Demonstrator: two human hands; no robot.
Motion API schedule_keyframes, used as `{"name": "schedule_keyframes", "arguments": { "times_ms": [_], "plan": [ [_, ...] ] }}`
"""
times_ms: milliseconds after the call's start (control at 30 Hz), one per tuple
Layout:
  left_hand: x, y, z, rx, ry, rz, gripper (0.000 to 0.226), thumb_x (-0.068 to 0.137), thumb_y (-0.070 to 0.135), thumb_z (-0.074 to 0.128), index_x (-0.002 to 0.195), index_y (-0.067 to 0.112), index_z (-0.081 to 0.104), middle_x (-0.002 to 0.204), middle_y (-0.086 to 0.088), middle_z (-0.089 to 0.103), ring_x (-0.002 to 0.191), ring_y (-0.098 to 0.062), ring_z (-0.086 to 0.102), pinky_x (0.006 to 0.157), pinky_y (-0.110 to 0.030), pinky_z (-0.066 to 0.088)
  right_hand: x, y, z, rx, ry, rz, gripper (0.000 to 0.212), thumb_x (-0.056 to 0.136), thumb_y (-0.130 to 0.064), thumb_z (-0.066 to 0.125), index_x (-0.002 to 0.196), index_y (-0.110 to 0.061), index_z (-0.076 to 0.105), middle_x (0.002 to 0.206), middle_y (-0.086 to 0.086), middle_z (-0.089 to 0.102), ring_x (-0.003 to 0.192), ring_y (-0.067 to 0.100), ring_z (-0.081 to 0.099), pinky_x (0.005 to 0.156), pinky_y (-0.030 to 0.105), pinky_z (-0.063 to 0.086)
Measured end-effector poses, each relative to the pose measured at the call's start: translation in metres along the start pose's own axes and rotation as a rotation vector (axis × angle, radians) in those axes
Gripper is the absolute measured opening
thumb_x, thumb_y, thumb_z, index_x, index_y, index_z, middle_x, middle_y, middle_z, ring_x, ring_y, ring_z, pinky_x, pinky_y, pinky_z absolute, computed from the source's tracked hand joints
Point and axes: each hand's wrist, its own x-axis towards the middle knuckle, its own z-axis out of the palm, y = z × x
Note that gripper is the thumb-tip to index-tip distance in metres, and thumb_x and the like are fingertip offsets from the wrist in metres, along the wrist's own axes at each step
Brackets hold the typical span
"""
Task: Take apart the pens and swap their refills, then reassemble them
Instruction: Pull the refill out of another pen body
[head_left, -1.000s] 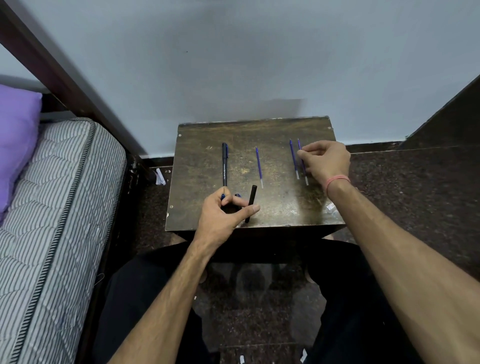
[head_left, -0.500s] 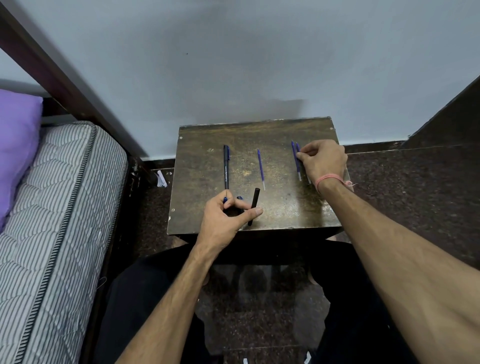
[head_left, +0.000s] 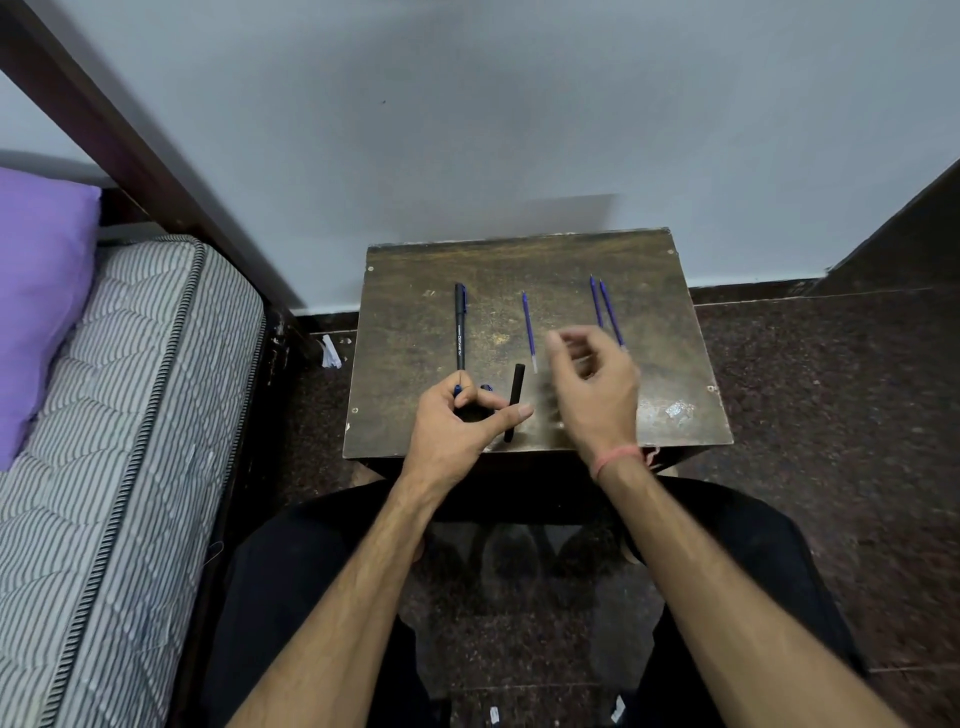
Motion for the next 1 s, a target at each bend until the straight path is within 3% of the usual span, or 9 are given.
{"name": "schedule_keyframes", "arguments": {
  "times_ms": [167, 267, 433, 500, 600, 700, 800, 900, 1000],
  "plan": [
    [-0.001, 0.000, 0.000, -0.054, -0.020, 0.002, 0.066, 0.080, 0.021, 0.099, 0.081, 0.028, 0.033, 0.090, -0.025, 0.081, 0.086, -0.024, 0.077, 0.087, -0.036, 0.062, -0.040, 0.008, 0.017, 0.302, -0.173, 0.242, 0.020, 0.097, -0.041, 0.085, 0.103, -0.021, 0.083, 0.086, -0.002, 0.083, 0.076, 0.016, 0.074, 0.074, 0.045, 0.064],
    [0.000, -0.004, -0.001, 0.013, -0.012, -0.007, 0.062, 0.084, 0.012, 0.091, 0.080, 0.028, 0.031, 0.079, -0.030, 0.067, 0.084, -0.023, 0.060, 0.086, -0.042, 0.055, -0.043, 0.014, 0.015, 0.280, -0.269, 0.221, 0.022, 0.095, -0.039, 0.088, 0.098, -0.018, 0.086, 0.094, 0.005, 0.087, 0.087, 0.021, 0.078, 0.086, 0.053, 0.066],
    [0.001, -0.006, -0.002, 0.038, -0.029, 0.062, 0.068, 0.077, 0.015, 0.097, 0.082, 0.027, 0.031, 0.085, -0.014, 0.084, 0.077, -0.011, 0.071, 0.078, -0.020, 0.057, -0.037, 0.017, 0.007, 0.269, -0.320, 0.220, 0.027, 0.094, -0.044, 0.084, 0.092, -0.018, 0.086, 0.093, 0.008, 0.087, 0.094, 0.036, 0.084, 0.092, 0.060, 0.066],
    [0.001, -0.006, -0.004, 0.043, -0.037, 0.067, 0.071, 0.074, 0.020, 0.101, 0.081, 0.027, 0.031, 0.091, -0.009, 0.086, 0.082, -0.012, 0.075, 0.086, -0.025, 0.059, -0.035, 0.020, 0.006, 0.272, -0.327, 0.226, 0.030, 0.091, -0.051, 0.084, 0.094, -0.021, 0.088, 0.091, 0.009, 0.086, 0.094, 0.041, 0.082, 0.091, 0.059, 0.067],
    [0.001, -0.008, -0.006, 0.048, -0.009, 0.064, 0.069, 0.073, 0.022, 0.102, 0.080, 0.028, 0.033, 0.096, -0.008, 0.086, 0.090, -0.020, 0.077, 0.097, -0.048, 0.061, -0.034, 0.020, 0.006, 0.292, -0.334, 0.261, 0.046, 0.080, -0.066, 0.090, 0.094, -0.022, 0.089, 0.088, 0.010, 0.086, 0.081, 0.030, 0.083, 0.082, 0.052, 0.070],
    [-0.001, -0.008, -0.006, 0.081, 0.020, 0.045, 0.067, 0.072, 0.027, 0.102, 0.074, 0.037, 0.036, 0.098, -0.003, 0.085, 0.093, -0.020, 0.080, 0.096, -0.043, 0.062, -0.031, 0.018, 0.006, 0.318, -0.333, 0.294, 0.058, 0.068, -0.072, 0.094, 0.094, -0.020, 0.088, 0.082, 0.009, 0.084, 0.068, 0.017, 0.078, 0.063, 0.029, 0.064],
    [-0.001, -0.007, -0.005, 0.079, 0.014, 0.018, 0.062, 0.074, 0.029, 0.101, 0.072, 0.039, 0.040, 0.084, 0.007, 0.076, 0.075, -0.011, 0.063, 0.078, -0.027, 0.058, -0.026, 0.019, 0.007, 0.327, -0.294, 0.326, 0.047, 0.073, -0.049, 0.102, 0.100, -0.018, 0.079, 0.077, 0.008, 0.082, 0.064, 0.018, 0.077, 0.062, 0.029, 0.063],
    [-0.002, -0.001, -0.003, 0.072, 0.022, 0.002, 0.038, 0.092, 0.038, 0.073, 0.074, 0.036, 0.040, 0.073, 0.010, 0.048, 0.069, -0.010, 0.041, 0.067, -0.029, 0.043, -0.021, 0.021, 0.012, 0.241, -0.240, 0.300, 0.039, 0.081, -0.034, 0.100, 0.102, -0.016, 0.073, 0.079, 0.009, 0.083, 0.069, 0.024, 0.080, 0.067, 0.035, 0.065],
    [-0.002, 0.004, -0.001, 0.252, 0.063, -0.012, 0.029, 0.102, 0.031, 0.037, 0.074, 0.034, 0.044, 0.078, 0.016, 0.048, 0.072, -0.009, 0.042, 0.081, -0.044, 0.041, -0.021, 0.023, 0.014, 0.198, -0.236, 0.292, 0.038, 0.081, -0.037, 0.100, 0.101, -0.017, 0.074, 0.084, 0.009, 0.084, 0.081, 0.031, 0.086, 0.073, 0.038, 0.066]
  ]
}}
